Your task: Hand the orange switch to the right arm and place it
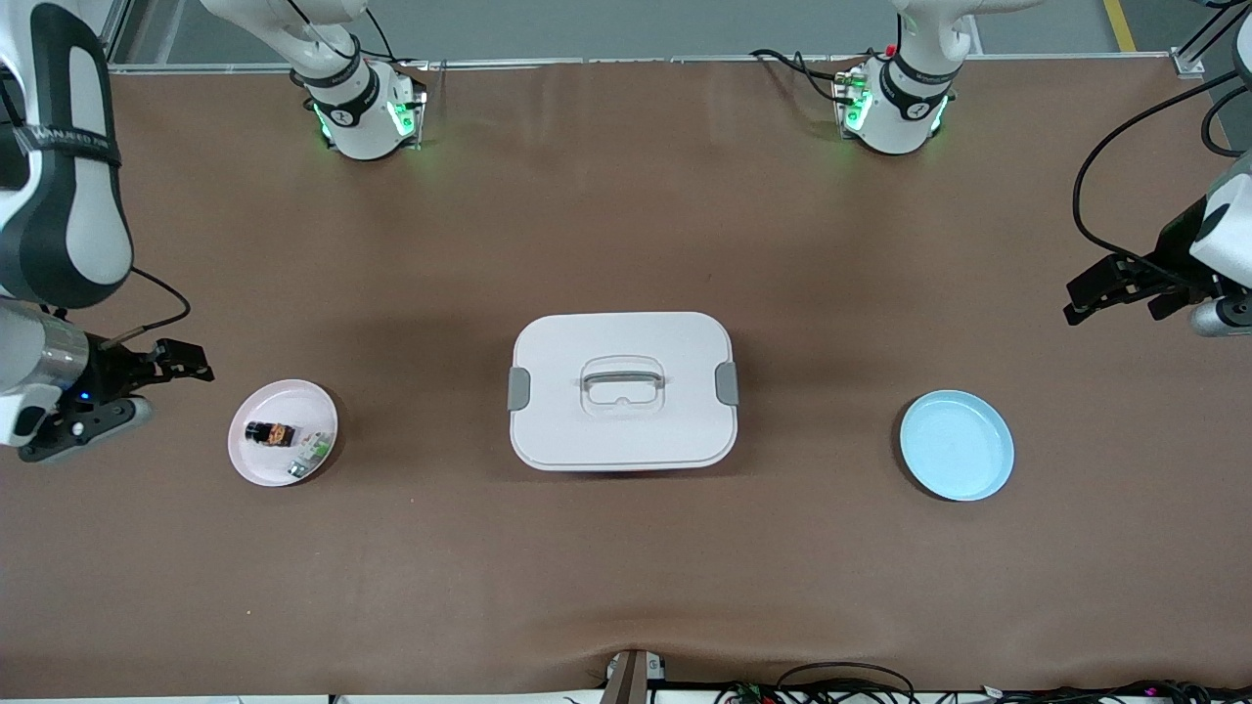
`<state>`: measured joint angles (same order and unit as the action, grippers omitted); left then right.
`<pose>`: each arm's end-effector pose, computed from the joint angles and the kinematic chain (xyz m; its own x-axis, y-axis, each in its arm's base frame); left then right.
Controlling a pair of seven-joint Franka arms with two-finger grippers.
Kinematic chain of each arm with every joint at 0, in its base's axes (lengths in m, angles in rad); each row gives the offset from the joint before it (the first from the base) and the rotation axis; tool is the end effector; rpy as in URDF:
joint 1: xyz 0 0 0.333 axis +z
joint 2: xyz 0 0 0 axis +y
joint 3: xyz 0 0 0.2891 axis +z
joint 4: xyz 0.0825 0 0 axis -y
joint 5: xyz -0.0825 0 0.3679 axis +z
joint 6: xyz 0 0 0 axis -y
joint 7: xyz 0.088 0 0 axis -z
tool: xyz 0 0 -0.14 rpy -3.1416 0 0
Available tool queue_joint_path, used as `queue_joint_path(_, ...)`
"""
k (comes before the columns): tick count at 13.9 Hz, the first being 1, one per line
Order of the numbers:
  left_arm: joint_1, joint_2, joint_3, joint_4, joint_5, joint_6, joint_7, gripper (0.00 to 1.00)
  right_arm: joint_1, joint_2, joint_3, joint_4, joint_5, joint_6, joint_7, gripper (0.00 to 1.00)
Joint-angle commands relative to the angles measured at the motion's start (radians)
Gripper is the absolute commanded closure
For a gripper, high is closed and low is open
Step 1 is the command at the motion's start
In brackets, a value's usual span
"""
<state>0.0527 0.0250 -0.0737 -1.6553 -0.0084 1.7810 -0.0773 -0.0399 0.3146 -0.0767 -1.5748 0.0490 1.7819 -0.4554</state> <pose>0.5659 -0.0125 0.5313 0.9933 0.0583 0.0995 0.0568 -0.9982 0.0179 0.6125 -0.0620 0.3974 0.9421 0.3241 -0.0855 0.3191 -0.9453 -0.0673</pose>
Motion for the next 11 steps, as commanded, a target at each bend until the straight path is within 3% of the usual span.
queue_joint_path(1,-0.019,0.001,0.014,0.019,-0.008,-0.025,0.001,0.0,-0.005,-0.046,0.003,0.021,-0.008,-0.035,0.138,0.0)
queue_joint_path(5,-0.031,0.0,0.017,0.019,-0.007,-0.025,-0.001,0.0,-0.027,-0.087,-0.005,0.032,-0.017,-0.075,0.127,0.0)
queue_joint_path(7,-0.033,0.0,0.017,0.022,-0.007,-0.026,-0.001,0.0,-0.045,-0.089,-0.002,0.025,0.027,-0.075,0.138,0.0)
queue_joint_path(11,-0.046,0.012,0.032,0.084,-0.002,-0.075,0.002,0.0,-0.046,-0.088,-0.003,0.048,0.022,-0.088,0.132,0.0)
